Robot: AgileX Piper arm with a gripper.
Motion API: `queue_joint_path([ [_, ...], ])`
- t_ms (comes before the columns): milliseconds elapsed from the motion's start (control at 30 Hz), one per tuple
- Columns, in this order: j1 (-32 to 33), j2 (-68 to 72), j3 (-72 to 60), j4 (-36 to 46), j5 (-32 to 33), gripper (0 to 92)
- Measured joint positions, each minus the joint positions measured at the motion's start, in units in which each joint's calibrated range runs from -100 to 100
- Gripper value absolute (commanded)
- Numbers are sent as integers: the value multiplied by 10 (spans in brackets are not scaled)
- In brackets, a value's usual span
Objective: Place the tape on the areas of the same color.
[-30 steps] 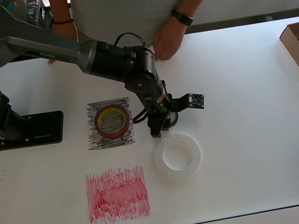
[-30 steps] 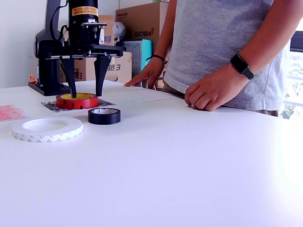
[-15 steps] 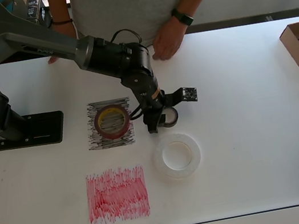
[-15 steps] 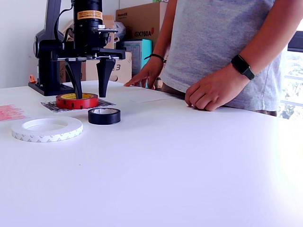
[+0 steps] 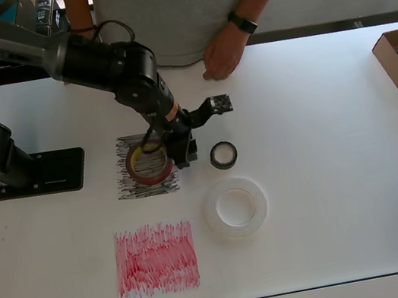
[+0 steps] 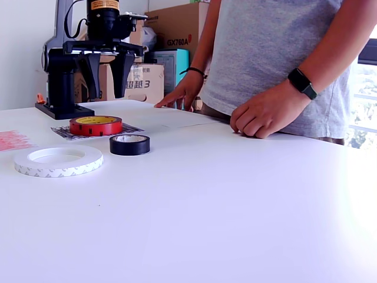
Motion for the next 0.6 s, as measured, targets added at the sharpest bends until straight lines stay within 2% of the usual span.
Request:
queue_joint_path([
  [267, -33, -175, 179, -85, -69, 564],
  [600, -76, -260, 310, -155, -104, 564],
])
